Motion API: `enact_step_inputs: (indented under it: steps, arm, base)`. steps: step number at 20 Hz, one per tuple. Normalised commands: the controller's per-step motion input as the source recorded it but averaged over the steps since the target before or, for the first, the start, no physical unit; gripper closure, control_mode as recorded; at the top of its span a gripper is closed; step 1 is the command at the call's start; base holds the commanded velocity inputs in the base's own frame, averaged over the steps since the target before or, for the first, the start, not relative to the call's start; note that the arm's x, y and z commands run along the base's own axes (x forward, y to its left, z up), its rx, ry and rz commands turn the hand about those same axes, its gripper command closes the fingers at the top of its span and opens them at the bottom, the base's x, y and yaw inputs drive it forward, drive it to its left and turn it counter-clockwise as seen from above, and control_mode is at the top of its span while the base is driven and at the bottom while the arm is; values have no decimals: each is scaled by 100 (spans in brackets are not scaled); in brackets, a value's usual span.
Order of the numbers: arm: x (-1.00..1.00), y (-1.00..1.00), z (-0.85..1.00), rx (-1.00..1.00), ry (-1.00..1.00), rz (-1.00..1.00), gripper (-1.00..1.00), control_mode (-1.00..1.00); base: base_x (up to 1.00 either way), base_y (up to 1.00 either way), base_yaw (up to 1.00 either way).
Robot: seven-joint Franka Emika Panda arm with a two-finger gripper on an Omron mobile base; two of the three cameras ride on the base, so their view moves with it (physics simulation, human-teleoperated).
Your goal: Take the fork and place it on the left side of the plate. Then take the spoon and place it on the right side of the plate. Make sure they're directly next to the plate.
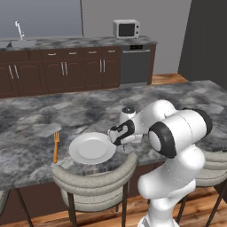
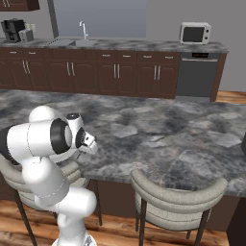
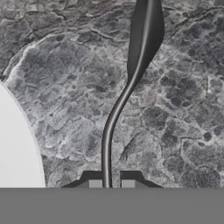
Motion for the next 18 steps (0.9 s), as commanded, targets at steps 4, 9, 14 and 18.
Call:
enact_step_inputs:
  steps: [4, 9, 14, 18]
  arm:
    - [2, 8, -26, 0, 0, 0, 100, -100]
    - [0, 0, -22, 0, 0, 0, 100, -100]
    - [0, 0, -17, 0, 0, 0, -100, -100]
    - [0, -3, -5, 0, 0, 0, -100, -100]
  base:
    - [0, 0, 0]
    - [0, 0, 0]
    - [0, 0, 0]
    - [0, 0, 0]
